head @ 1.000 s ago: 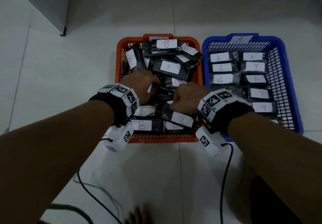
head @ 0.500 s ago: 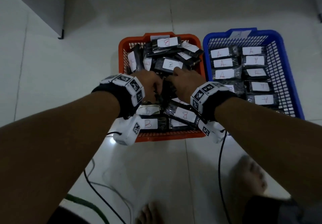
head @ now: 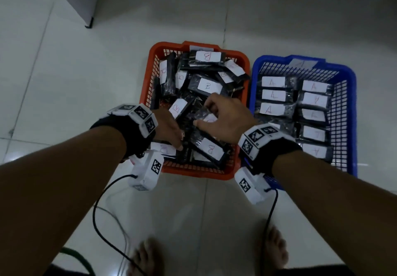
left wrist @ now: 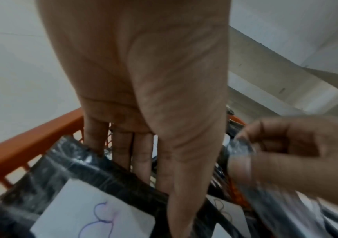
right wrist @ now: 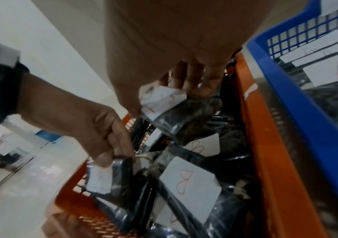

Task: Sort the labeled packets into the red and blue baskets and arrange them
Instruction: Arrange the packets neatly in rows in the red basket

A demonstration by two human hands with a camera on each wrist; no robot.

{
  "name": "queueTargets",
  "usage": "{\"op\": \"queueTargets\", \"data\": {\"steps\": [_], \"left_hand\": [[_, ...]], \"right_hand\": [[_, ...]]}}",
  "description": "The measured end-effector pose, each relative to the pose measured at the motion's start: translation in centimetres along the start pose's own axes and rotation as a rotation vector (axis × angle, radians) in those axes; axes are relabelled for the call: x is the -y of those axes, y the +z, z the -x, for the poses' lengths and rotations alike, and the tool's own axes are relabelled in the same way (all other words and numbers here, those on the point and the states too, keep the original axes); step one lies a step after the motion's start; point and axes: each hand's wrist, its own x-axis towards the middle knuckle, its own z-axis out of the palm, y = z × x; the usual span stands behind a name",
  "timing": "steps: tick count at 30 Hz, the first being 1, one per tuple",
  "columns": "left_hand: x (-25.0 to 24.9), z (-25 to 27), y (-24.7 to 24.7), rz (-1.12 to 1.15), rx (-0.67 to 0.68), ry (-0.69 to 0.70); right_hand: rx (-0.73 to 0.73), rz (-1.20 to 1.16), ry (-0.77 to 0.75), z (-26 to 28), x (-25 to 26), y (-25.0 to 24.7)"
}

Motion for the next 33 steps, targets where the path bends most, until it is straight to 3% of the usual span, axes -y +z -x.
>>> {"op": "queueTargets", "data": {"steps": [2,5,7,10,14,16,24,29,33], "left_hand": [[0.1,0.8,-0.1,0.055,-0.045,-0.071],[0.7,1.1,-0.7,0.05,-0.34,-0.2],[0.4,1.0,-1.0,0.074,-0.488,-0.278],[-0.7,-0.2,-0.8,0.171,-0.604,-0.315],[-2.0,-2.6,0.3,0.341,-0.623,-0.34],[-2.3,-3.4,1.1,0.349,-0.603,-0.364],[-1.3,-4.7,2.4,0.314,-0.745,-0.303],[-0.9,-4.4,2.4,0.323,-0.67,-0.288],[-0.1,-3.5,1.2,0.377,-0.627,-0.198]], "right_hand": [[0.17,0.032,0.007,0.1,0.1,0.6],[0.334,0.115,-0.042,0.0,0.3,1.8],[0.24,0.117,-0.043,-0.8,0.2,1.5],[0.089,0.233,-0.073,-2.6,-0.2,0.4],[0.102,0.409,-0.15,-3.5,-1.1,0.6],[0.121,0.413,-0.128,-3.4,-1.8,1.2],[0.113,0.386,-0.087,-3.9,-2.8,2.4],[0.102,0.288,-0.114,-4.2,-2.7,1.3],[0.042,0.159,-0.085,-4.0,-2.3,0.4]]}}
